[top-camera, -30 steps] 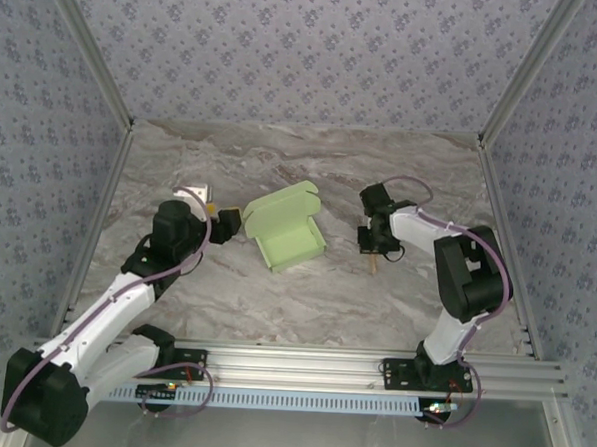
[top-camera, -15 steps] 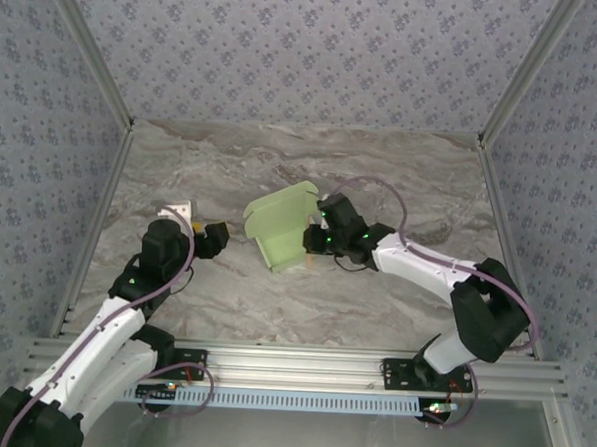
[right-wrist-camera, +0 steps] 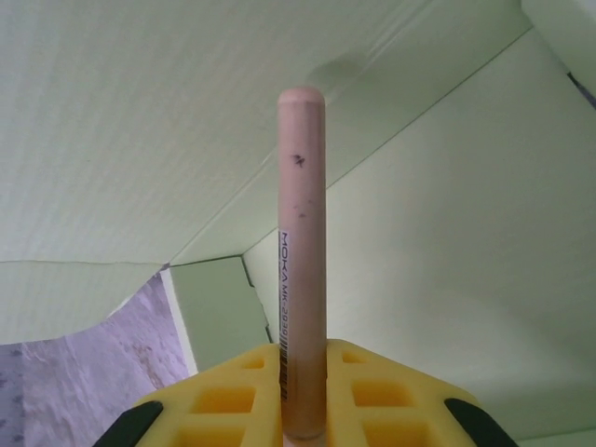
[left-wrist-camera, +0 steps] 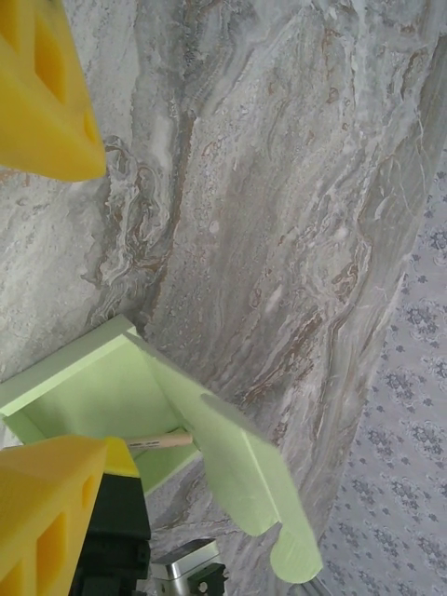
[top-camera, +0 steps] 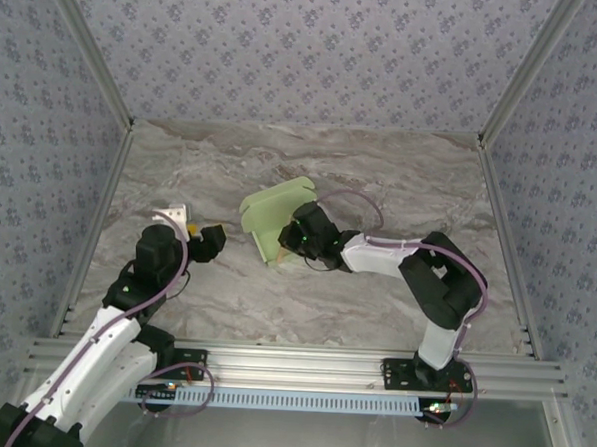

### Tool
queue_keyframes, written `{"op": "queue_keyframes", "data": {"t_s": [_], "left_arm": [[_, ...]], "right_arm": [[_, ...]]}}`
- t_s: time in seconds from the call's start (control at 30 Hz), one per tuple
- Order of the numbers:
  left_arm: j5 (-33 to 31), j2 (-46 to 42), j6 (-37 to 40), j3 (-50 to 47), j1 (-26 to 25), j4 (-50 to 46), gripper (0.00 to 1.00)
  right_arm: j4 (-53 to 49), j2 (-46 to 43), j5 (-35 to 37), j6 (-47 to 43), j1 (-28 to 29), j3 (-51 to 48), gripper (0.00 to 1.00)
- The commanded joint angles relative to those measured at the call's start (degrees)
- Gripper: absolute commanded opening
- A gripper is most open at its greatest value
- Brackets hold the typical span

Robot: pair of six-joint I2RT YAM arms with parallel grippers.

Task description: Fold the paper box

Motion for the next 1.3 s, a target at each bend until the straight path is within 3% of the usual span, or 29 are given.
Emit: {"op": "queue_keyframes", "data": {"t_s": [0.0, 0.47, 0.77, 0.93, 1.1, 1.27], "left_arm": [[-0.4, -0.8, -0.5, -0.4, 0.4, -1.2, 0.73], [0.0, -0.8, -0.3, -0.4, 0.5, -1.0, 0.73], [0.0, -0.8, 0.1, -0.5, 0.5, -1.0, 0.73], [-0.4, 0.5, -0.9, -0.8, 0.6, 0.8, 0.73], [5.3, 7.0, -0.6, -2.4, 0.7, 8.8, 0.74], [8.9, 14.2, 4.0, -4.1, 0.8, 19.4, 0.76]], "right_arm": [[3.0, 0.7, 1.5, 4.6, 0.0, 0.6, 0.17], [10.7, 1.7, 4.1, 17.0, -0.1, -2.9, 0.20], [7.5, 0.8, 5.5, 15.5, 0.3, -2.7, 0.38], [2.5, -4.3, 5.1, 3.0, 0.6, -1.3, 0.42], [-4.3, -13.6, 6.0, -26.1, -1.5, -2.8, 0.48], [-7.0, -16.2, -11.6, -52.5, -11.9, -2.0, 0.60]]}}
